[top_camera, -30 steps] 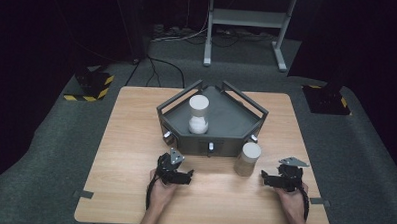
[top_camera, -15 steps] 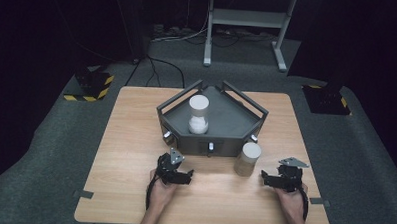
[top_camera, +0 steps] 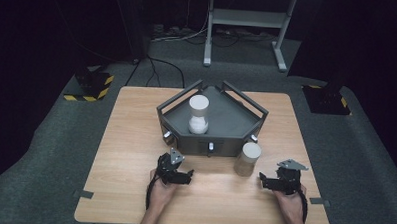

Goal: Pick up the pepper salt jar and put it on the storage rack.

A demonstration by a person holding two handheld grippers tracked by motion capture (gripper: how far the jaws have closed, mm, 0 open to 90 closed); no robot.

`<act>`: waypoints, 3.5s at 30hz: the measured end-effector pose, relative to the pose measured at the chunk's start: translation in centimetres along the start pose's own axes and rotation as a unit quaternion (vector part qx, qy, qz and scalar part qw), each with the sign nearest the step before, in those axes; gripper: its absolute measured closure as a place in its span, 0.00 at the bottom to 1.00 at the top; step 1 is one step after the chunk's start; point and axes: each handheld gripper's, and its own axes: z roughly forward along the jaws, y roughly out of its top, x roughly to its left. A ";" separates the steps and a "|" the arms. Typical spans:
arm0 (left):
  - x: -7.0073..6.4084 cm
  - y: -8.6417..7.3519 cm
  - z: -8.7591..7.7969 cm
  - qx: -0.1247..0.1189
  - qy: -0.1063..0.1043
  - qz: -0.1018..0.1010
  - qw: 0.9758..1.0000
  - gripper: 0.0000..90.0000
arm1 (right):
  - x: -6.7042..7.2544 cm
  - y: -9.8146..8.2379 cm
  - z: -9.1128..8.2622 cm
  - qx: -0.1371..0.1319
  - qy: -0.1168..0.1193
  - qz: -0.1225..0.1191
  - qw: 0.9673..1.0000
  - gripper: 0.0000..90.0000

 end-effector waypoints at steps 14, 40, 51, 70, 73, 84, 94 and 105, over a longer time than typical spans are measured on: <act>0.0 0.0 0.0 0.000 0.000 0.000 1.000 0.13 | 0.5 -0.8 -0.6 -0.017 0.035 -0.001 0.999 0.06; 0.0 0.0 0.0 0.000 0.000 -0.001 1.000 0.13 | 1.0 0.7 -1.2 -0.075 0.111 -0.007 0.991 0.10; 0.0 0.0 0.0 0.000 0.000 -0.001 1.000 0.13 | 1.8 2.4 -1.1 -0.099 0.108 -0.019 0.989 0.14; 0.0 0.0 0.0 -0.001 0.001 -0.002 1.000 0.14 | 2.9 3.2 0.6 -0.106 0.110 -0.014 0.988 0.25; 0.0 0.0 0.0 -0.001 0.001 -0.002 1.000 0.14 | 3.0 2.9 0.8 -0.113 0.109 -0.012 0.987 0.29; 0.0 0.0 0.0 -0.001 0.001 -0.002 1.000 0.14 | 3.3 2.8 0.6 -0.120 0.099 -0.018 0.988 0.35; 0.0 0.0 0.0 -0.001 0.001 -0.002 1.000 0.14 | 3.6 2.6 0.5 -0.123 0.091 -0.029 0.988 0.37; 0.0 0.0 0.0 -0.001 0.001 -0.002 1.000 0.14 | 3.5 2.7 0.5 -0.123 0.093 -0.037 0.987 0.38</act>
